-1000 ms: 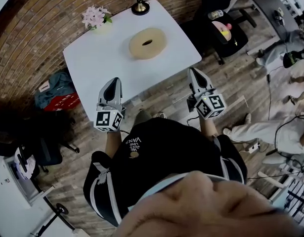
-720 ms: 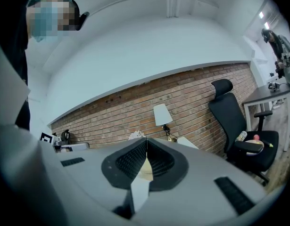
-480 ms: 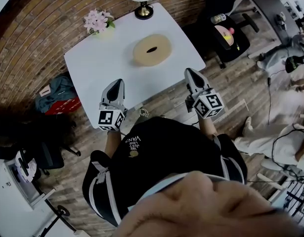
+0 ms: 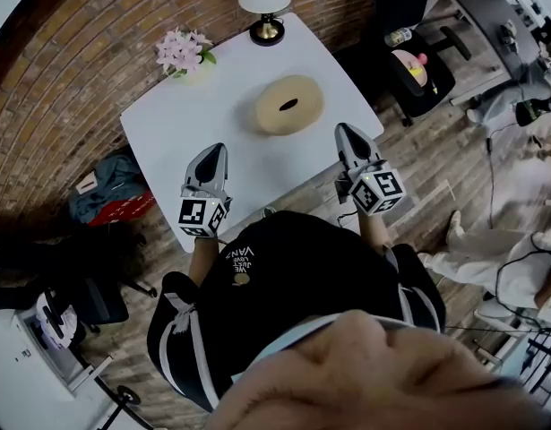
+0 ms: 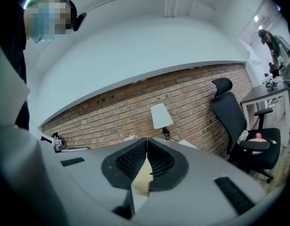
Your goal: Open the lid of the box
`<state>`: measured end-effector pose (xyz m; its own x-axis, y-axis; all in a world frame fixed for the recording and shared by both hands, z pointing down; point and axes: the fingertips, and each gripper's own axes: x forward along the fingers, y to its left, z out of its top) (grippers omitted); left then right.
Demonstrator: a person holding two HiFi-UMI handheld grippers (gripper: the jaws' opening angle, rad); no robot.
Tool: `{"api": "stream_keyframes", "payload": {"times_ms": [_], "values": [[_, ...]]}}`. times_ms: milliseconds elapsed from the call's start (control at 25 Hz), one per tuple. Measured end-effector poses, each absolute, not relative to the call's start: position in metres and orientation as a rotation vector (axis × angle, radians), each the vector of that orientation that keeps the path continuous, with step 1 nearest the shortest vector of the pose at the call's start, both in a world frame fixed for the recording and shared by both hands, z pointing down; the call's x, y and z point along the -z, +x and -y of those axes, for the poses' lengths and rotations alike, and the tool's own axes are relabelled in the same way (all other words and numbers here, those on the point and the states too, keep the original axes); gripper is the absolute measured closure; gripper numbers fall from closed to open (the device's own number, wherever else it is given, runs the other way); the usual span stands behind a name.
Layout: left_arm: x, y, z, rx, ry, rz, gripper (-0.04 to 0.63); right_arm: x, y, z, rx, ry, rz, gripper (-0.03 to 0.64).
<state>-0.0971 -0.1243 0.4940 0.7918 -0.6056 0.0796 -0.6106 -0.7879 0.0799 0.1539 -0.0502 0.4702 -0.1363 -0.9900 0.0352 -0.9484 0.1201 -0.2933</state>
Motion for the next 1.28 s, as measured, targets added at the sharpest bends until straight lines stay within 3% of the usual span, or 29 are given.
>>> {"api": "stream_keyframes", "payload": {"times_ms": [560,1280], "values": [[-0.518,-0.103,0.157,-0.140,2.887,0.906,0.586,-0.480,0.129,0.094,0.372,-1.914,-2.279,0.614],[-0.573,-0.049,0.159,-0.209,2.802,1.009,0.584,-0.505,0.153,0.148,0.386,-1.691,-2.725,0.612]]}}
